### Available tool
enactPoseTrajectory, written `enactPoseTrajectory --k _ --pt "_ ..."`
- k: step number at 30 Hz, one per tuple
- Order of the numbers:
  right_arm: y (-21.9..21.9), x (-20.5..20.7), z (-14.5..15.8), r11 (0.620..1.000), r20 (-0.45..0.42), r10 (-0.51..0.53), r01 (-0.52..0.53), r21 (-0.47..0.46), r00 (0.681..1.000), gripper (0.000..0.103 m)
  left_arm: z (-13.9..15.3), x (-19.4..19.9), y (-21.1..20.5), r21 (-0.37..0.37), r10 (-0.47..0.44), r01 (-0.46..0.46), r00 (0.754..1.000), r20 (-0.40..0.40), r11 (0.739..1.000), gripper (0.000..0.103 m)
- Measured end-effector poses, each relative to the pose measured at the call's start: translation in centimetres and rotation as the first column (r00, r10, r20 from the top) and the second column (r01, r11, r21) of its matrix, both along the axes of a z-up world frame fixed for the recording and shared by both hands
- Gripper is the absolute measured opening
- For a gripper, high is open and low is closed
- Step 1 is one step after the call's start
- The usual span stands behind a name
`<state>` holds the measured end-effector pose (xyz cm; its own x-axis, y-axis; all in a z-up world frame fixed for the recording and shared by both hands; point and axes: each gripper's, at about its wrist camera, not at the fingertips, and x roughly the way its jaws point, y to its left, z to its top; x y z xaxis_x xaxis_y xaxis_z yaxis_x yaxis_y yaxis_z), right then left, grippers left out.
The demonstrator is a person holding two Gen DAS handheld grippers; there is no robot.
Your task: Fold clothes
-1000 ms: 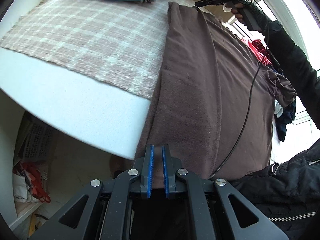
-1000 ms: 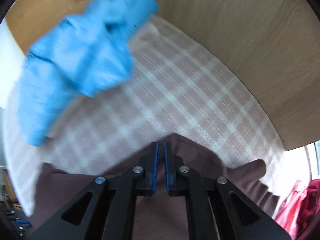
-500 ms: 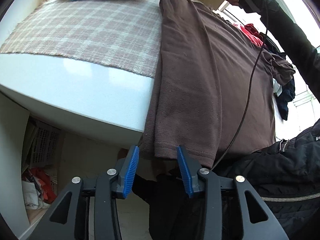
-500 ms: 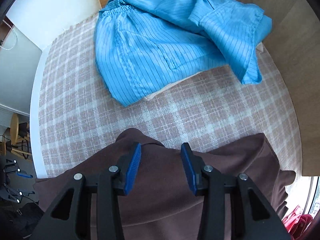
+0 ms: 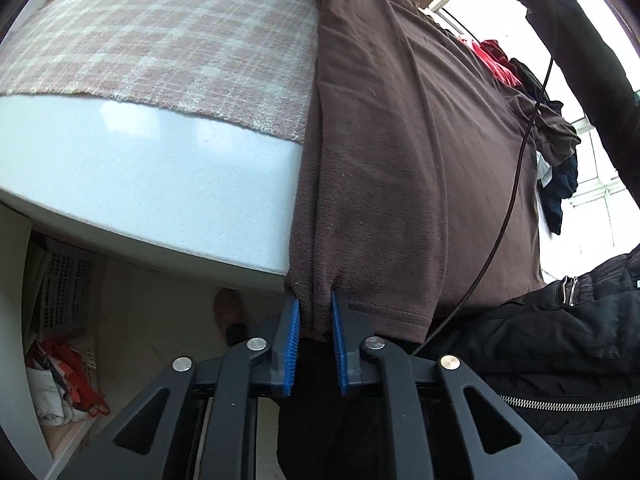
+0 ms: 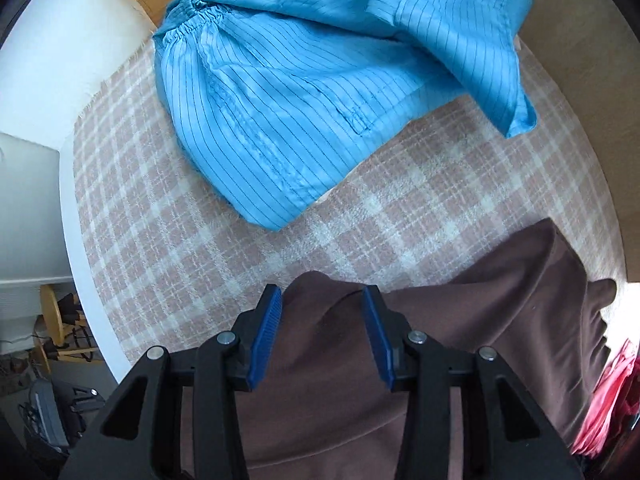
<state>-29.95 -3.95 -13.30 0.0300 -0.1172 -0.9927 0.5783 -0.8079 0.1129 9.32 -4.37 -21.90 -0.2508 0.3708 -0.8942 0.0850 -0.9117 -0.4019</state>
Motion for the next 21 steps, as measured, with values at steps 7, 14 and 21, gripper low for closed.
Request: enactPoseTrajectory --k 7,14,21 --pt "-2.2 1.4 -0.8 0.987 -0.086 0.071 -0.057 0.153 0.994 0.044 0.4 -0.6 0.6 -0.029 -0.034 0.033 0.999 -0.012 0.999 0.012" --pt "-0.4 1.0 -2.9 0.979 -0.104 0.085 -0.064 0.196 0.991 0.015 0.6 0.2 0.7 -0.059 -0.056 0.054 0.998 -0.039 0.997 0.009" --pt "7.2 2.4 2.7 0.999 -0.158 0.013 -0.007 0.042 0.987 0.01 2.3 1.2 1.0 -0.115 -0.08 0.07 0.994 -0.08 0.991 0.008"
